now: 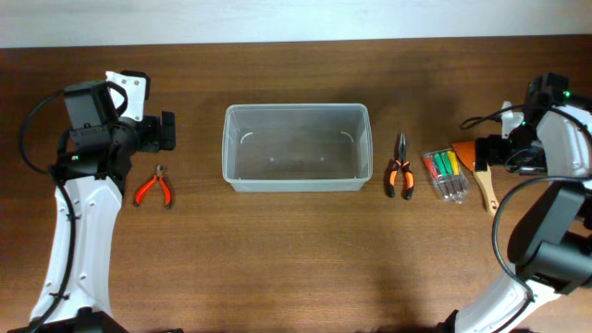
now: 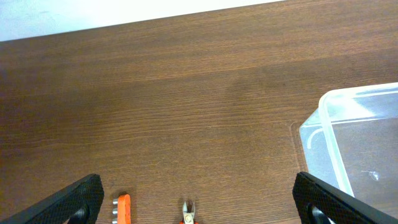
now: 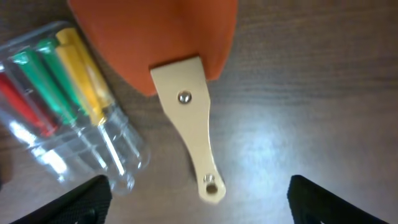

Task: Pack container
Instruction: 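Lower the right gripper and grasp the orange scraper blade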

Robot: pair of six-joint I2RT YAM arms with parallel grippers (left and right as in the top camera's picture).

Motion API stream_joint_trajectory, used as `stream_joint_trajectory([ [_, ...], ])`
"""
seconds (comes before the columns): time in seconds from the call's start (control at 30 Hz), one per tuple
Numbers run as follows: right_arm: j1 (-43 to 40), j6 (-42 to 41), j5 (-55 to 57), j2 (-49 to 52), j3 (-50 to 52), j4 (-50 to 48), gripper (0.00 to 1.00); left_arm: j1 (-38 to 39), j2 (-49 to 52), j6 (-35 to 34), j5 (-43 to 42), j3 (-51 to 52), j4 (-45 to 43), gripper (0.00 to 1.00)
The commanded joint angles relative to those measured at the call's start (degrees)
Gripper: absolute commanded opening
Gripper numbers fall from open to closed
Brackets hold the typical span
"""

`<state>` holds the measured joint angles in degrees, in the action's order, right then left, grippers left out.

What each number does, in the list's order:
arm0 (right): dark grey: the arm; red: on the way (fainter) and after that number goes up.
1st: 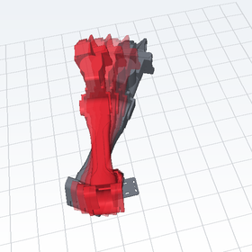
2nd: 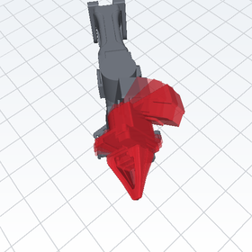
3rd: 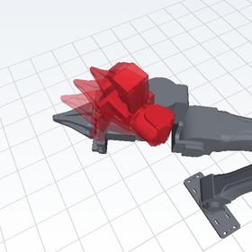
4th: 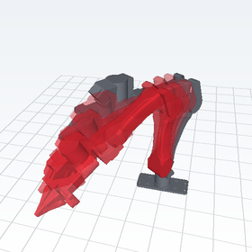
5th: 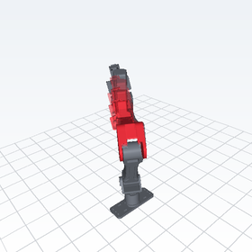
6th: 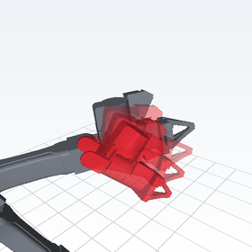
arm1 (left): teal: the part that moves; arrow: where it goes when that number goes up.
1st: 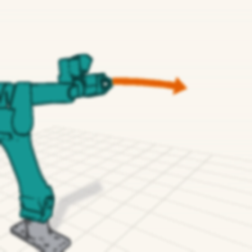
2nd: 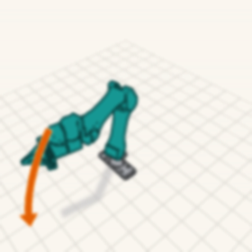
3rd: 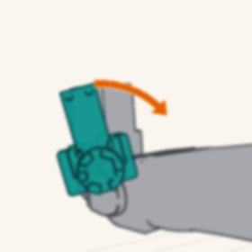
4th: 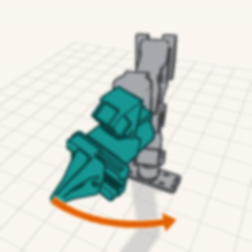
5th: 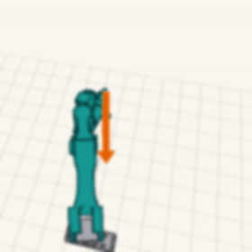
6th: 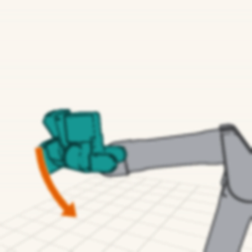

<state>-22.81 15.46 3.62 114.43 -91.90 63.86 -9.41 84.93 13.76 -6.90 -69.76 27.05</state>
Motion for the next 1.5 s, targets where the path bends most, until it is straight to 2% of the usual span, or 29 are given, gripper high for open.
stream_joint_trajectory([
  [0.0, -0.20, 3.72, -0.09, 1.73, -1.01, -1.75, 0.94, -0.20, 0.59, 0.70, -0.81, -1.16, 0.04, 0.99],
  [0.3, -0.09, 4.24, -0.57, 4.94, -0.94, -8.44, 0.89, -0.20, 0.59, 0.70, -0.81, -1.16, 0.04, 0.99],
  [0.63, -0.13, 5.60, -2.21, 6.34, -0.90, -9.14, 0.87, -0.20, 0.59, 0.70, -0.81, -1.16, 0.04, 0.99],
  [0.87, -0.09, 9.92, -5.09, 7.63, -0.90, -5.14, 0.88, -0.20, 0.59, 0.70, -0.81, -1.16, 0.04, 0.99],
  [1.23, -0.11, 11.15, -5.11, 7.89, -0.70, -9.03, 0.88, -0.20, 0.59, 0.70, -0.81, -1.16, 0.04, 0.99],
  [1.47, -0.11, 11.30, -5.16, 7.89, 3.17, -12.22, 0.88, -0.20, 0.59, 0.70, -0.81, -1.16, 0.04, 0.99],
])
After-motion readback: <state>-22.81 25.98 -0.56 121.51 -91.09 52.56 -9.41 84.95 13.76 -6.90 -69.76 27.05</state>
